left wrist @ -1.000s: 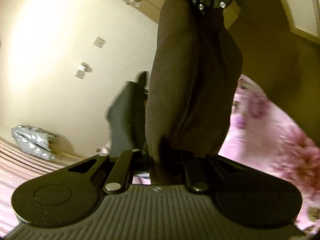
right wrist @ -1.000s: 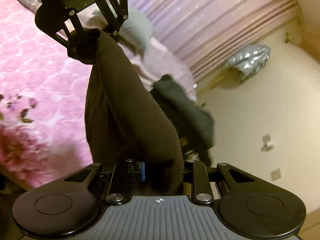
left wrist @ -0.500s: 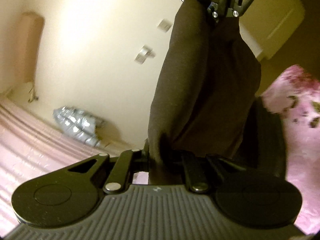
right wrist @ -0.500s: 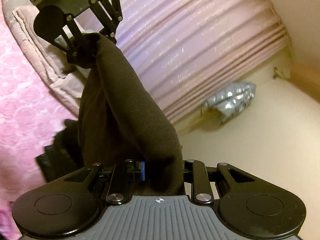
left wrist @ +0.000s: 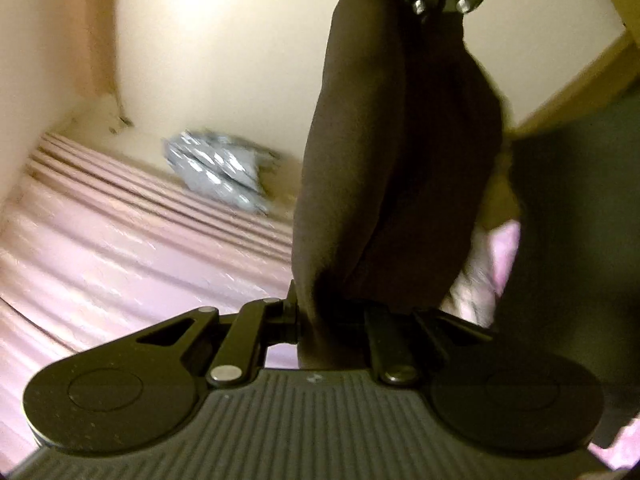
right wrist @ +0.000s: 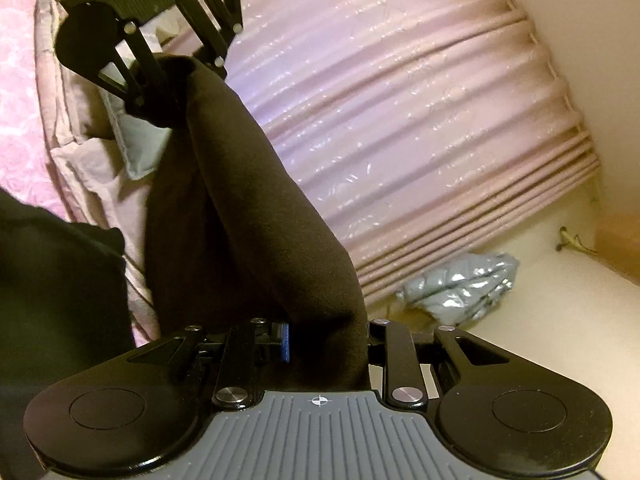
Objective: Fold clothes
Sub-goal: 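Carry the held brown sweater with both tools over the dark clothes stack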
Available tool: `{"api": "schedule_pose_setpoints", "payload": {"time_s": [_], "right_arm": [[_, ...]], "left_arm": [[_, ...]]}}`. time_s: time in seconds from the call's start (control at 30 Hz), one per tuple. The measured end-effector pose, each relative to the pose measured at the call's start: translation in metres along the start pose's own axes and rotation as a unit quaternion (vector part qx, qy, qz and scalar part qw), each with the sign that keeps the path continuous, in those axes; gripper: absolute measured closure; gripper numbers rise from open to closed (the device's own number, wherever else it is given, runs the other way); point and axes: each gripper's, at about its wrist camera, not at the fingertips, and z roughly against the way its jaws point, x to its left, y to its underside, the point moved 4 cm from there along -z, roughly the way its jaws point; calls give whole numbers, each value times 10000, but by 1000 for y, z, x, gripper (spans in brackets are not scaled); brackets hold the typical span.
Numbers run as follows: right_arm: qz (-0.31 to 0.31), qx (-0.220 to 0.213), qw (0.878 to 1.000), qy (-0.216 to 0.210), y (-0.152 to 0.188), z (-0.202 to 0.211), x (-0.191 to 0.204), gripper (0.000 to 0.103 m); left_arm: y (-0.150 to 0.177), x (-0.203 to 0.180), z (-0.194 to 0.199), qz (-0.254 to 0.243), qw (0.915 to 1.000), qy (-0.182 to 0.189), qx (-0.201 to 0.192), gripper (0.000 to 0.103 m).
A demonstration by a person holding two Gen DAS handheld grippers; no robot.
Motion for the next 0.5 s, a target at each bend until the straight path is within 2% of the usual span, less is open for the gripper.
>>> {"api": "schedule_pose_setpoints", "payload": {"time_s": [0.1,0.17,0.23,0.37,0.5], "right_arm": [[-76,227,9977,-632,34,-7,62,78],[-66,495,9925,-1117,55,-8,104,78],[-28,629,9880,-1407,67,-3,133,78],[-2,751,9871,-1413,74,10,145,78],[212,876,9871,-1323,76,11,145,78]], "left_arm": [[20,-71,-2,-151,9976,636,242,93],[35,-123,-1,-348,9924,1112,400,92],[43,-160,2,-443,9892,1317,464,93],[43,-175,7,-303,9914,1203,416,93],[46,-179,4,-451,9913,1199,318,90]]}}
